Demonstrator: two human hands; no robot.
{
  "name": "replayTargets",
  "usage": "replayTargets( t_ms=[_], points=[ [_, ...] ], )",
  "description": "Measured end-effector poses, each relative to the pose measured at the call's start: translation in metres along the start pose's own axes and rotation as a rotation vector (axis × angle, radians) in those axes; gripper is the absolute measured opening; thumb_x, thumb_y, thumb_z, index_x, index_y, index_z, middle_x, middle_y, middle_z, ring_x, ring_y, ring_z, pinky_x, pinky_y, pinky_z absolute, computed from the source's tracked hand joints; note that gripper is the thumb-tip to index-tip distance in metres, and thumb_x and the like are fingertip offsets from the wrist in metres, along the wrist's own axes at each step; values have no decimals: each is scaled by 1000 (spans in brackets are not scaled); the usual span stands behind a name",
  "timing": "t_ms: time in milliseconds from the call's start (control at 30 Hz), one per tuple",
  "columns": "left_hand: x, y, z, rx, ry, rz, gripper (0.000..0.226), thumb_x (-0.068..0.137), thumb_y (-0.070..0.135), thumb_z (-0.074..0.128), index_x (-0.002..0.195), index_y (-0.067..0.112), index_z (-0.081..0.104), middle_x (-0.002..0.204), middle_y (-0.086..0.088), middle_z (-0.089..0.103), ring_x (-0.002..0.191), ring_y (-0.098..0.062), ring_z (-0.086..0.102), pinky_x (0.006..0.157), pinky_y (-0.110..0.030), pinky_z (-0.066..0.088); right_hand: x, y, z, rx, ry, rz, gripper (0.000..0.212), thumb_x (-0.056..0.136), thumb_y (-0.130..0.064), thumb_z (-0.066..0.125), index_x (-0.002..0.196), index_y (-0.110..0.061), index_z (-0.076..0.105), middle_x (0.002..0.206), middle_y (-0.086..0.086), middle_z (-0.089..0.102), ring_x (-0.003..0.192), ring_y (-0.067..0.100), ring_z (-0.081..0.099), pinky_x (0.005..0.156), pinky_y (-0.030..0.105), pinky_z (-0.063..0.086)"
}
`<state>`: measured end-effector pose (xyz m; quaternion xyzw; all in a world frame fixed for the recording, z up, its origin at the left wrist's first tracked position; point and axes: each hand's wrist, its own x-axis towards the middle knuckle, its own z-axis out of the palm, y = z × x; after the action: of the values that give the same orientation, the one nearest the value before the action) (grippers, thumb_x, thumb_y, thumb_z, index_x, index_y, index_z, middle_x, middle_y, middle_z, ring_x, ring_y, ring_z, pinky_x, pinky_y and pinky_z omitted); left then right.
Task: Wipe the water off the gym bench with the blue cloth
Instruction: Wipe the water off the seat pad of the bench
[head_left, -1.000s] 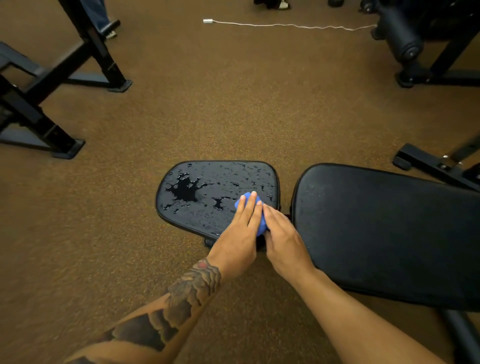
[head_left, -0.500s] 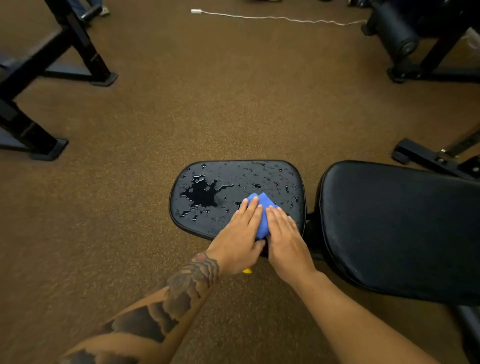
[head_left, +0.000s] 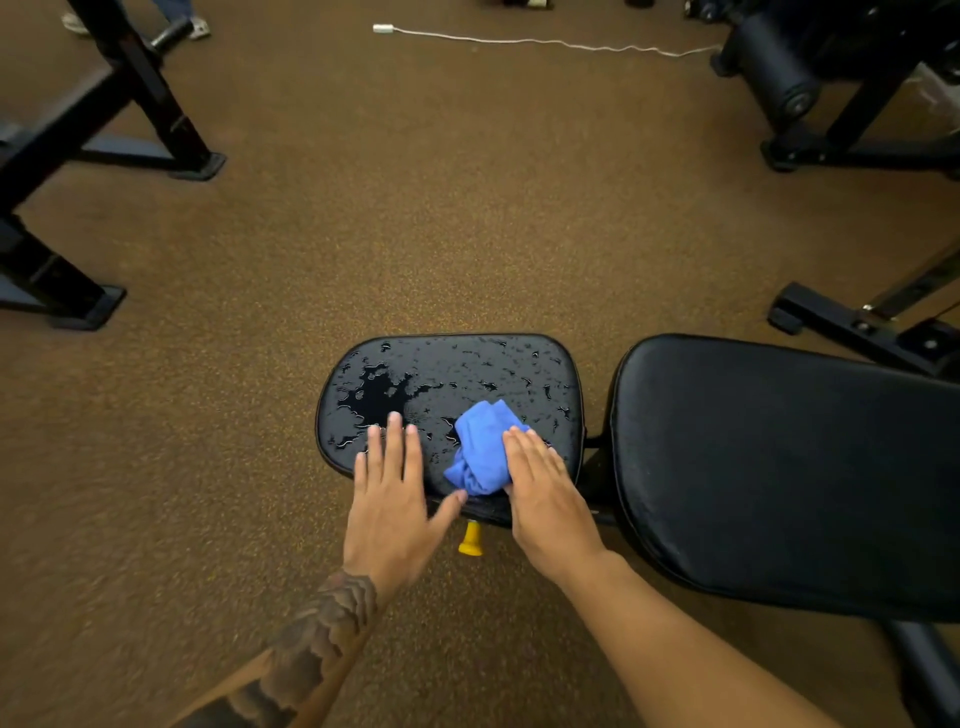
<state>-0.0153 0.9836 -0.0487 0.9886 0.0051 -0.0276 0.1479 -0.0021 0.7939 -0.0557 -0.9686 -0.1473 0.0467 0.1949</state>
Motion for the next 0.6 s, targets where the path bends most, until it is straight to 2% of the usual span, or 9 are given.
replayTargets(
  t_ms=[67,133,267,333,433,600],
  points=[
    [1,-5,7,109,-52,81,93,87,73,24,150,6,17,160,-11,7,147,-30,2,116,-48,18,0,1,-1,6,-4,-16,67,95,-5,43,152,-12,8,160,5,12,148,18,4,119,33,2],
    [4,-11,11,159,-96,89,94,88,76,17,149,4,23,158,-12,13,146,-31,10,114,-50,25,0,2,-1,19,-13,-26,66,95,-6,43,152,-12,9,160,5,12,148,19,4,120,38,7],
    [4,-14,14,217,-105,116,95,88,77,13,149,5,16,159,-12,11,146,-29,8,115,-46,17,-2,-3,-5,31,-12,-10,64,97,-20,46,152,-11,14,158,9,19,147,24,11,117,45,18],
    [4,-14,15,208,-102,119,95,87,77,12,150,6,15,159,-11,8,146,-29,5,115,-45,15,-2,-10,-9,3,2,-11,68,95,-32,47,152,-16,14,155,12,24,144,29,18,117,47,19],
    [4,-16,16,176,-106,123,96,86,78,12,151,7,12,160,-9,4,147,-26,-1,116,-44,10,3,-19,-6,-75,20,10,63,90,-36,41,149,-22,24,152,16,27,138,37,27,112,52,26],
    [4,-17,16,157,-91,149,95,86,77,14,151,7,13,160,-9,4,147,-27,0,116,-44,8,-7,-29,6,-154,32,78,54,92,-35,31,142,-17,40,156,9,25,143,38,19,110,58,27]
  ],
)
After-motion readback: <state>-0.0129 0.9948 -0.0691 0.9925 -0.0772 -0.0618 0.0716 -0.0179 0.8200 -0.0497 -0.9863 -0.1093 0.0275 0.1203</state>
